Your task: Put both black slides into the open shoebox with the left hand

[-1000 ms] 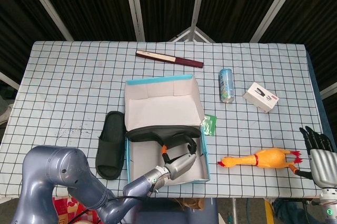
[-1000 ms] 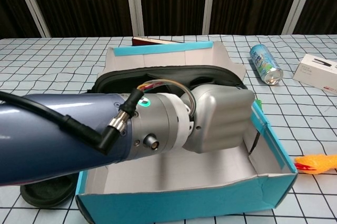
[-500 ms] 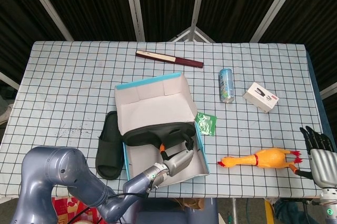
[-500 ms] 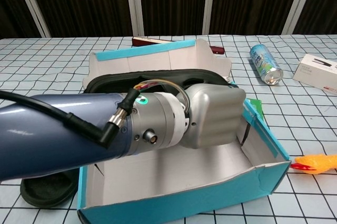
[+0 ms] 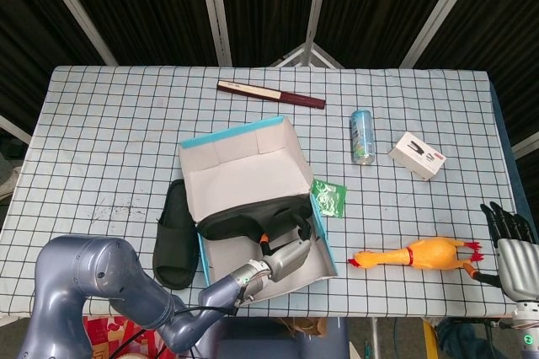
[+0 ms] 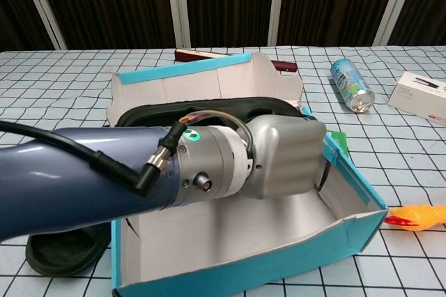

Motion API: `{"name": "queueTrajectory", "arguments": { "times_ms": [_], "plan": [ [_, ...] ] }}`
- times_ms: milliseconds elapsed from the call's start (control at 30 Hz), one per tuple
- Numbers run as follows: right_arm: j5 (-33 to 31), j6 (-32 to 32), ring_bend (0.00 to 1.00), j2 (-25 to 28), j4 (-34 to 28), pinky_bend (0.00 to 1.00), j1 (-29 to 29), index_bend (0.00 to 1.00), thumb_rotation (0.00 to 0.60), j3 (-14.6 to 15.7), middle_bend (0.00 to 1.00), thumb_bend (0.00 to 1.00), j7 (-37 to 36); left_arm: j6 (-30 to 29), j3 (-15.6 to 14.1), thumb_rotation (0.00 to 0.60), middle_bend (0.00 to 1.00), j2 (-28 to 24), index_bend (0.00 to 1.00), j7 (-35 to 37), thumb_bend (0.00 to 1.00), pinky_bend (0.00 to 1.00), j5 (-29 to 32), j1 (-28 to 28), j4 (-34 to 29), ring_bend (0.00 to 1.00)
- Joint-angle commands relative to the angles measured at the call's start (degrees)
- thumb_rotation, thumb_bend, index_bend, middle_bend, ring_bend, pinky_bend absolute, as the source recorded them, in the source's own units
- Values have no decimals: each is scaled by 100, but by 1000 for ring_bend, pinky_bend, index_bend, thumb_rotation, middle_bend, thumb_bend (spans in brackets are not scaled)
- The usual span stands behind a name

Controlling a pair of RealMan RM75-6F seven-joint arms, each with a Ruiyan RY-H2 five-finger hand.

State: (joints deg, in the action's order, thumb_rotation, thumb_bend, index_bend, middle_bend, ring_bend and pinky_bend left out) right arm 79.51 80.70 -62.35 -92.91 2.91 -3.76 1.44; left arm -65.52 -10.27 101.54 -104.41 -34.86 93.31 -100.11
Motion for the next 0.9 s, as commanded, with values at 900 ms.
{"name": "queueTrajectory", "arguments": {
  "times_ms": [900],
  "plan": [
    [-9,27,92,8,-30,67,-22,0,600,-3,52,162,26,-4,-60,600,220,-80,40,-63,374,296,-476,-75,194,152]
  ]
}}
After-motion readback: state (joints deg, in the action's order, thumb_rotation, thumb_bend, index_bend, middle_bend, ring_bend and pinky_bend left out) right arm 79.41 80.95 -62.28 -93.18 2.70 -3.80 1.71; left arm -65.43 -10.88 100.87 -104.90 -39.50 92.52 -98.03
